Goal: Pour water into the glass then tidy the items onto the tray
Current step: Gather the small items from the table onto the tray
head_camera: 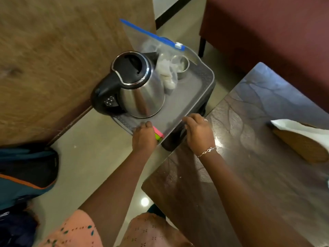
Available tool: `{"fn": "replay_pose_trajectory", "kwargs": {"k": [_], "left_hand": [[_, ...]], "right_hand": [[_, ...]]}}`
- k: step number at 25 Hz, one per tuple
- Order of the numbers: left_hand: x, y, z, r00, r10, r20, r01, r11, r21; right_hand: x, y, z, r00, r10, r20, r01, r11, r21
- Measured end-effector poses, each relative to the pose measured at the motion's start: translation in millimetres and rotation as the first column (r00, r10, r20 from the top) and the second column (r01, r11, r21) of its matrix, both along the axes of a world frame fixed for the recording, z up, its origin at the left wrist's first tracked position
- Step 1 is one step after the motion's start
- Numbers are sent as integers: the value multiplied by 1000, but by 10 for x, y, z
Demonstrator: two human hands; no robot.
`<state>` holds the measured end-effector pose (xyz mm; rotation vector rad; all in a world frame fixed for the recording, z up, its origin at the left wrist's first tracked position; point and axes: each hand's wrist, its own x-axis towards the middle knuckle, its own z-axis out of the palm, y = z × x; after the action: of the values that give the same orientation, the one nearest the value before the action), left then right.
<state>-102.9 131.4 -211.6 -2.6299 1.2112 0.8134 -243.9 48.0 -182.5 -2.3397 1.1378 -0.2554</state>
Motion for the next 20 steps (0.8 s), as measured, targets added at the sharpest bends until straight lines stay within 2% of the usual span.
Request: {"fn": "replay_pose_trajectory", "kwargs": {"k": [3, 6, 8, 11, 14, 20], "left_hand": [[-254, 51, 94, 981, -152, 119, 167, 978, -126], [-804, 83, 208, 937, -307, 167, 344, 896, -280], [-1319, 73, 271, 885, -423, 193, 464, 827, -316], [-2122, 55, 292, 823, -531, 199, 567, 751, -340], [-2760, 53, 296, 758, -621, 198, 650, 698, -300], [-3987, -39, 288, 555, -824, 116, 817, 513, -264]], "right_hand": [[-352, 50, -15, 995, -60, -80, 59, 998, -19], [-774, 163, -20, 975, -72, -208, 69, 997, -25], [-1178, 263, -12, 957, -105, -271, 94, 994, -52], [-1895, 419, 0, 923, -201, -328, 182, 979, -90], [-2602, 579, 8, 883, -284, -375, 276, 958, -77], [-4048, 811, 76, 753, -526, -395, 547, 834, -70]]}}
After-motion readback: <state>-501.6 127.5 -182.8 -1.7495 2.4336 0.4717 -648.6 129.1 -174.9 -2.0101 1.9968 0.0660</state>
